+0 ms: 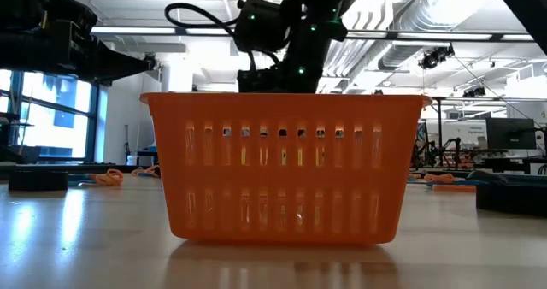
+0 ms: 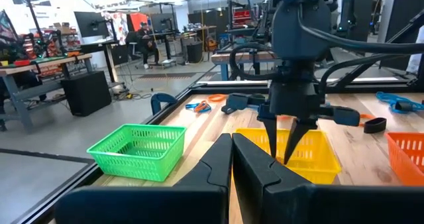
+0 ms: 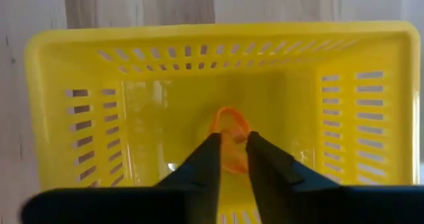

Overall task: Sort rubber bands into baskets
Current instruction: Put the orange rubber band into the yellow bin, then put the blue rubber band into the orange bin

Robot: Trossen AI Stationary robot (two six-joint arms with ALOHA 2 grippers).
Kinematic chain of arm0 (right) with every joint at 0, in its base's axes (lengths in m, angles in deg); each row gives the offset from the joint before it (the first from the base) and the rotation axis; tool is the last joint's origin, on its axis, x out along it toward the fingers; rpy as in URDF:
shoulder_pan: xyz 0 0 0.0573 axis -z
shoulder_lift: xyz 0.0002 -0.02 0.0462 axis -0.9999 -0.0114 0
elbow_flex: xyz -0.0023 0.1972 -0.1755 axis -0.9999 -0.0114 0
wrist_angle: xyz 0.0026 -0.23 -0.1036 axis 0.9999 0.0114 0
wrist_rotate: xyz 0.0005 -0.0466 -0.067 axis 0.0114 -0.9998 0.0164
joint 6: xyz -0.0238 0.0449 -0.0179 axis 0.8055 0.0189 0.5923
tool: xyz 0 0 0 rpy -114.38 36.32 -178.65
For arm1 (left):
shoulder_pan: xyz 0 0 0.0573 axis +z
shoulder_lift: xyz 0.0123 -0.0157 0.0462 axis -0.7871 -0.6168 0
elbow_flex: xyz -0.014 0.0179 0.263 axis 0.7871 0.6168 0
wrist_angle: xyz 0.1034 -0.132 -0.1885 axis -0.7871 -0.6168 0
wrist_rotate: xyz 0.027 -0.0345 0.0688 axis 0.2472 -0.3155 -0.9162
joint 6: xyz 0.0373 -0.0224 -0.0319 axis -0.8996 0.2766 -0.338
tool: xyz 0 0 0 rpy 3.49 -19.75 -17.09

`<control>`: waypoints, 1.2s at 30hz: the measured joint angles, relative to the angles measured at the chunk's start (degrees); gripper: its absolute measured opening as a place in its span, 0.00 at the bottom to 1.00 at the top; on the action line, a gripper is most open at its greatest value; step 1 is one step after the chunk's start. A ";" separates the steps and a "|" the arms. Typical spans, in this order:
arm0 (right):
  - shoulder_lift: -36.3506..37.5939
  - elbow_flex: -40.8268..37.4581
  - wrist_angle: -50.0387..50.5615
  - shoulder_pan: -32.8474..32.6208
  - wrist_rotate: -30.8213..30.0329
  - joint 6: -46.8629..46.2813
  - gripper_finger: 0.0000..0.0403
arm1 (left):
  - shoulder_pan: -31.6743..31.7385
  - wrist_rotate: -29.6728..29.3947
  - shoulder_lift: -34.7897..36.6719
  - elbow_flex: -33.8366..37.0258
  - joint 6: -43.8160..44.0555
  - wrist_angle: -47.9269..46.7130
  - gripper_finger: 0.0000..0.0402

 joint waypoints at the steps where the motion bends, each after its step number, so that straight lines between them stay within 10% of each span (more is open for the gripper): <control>1: 0.00 0.00 -0.02 -0.04 -0.23 0.12 0.22 | 0.02 0.00 0.00 0.00 0.00 0.00 0.01; 8: 0.30 2.79 1.76 -0.91 -3.83 1.62 0.36 | -0.01 -2.88 0.00 0.00 1.99 0.15 0.00; 16: 6.60 2.63 2.06 -2.54 -10.25 3.36 0.03 | 0.06 -6.78 -2.65 -0.04 5.99 0.70 0.00; 36: 31.05 -30.68 -33.40 -5.48 -13.44 -5.03 0.00 | 7.93 -8.49 -31.68 -16.04 12.32 -9.52 0.00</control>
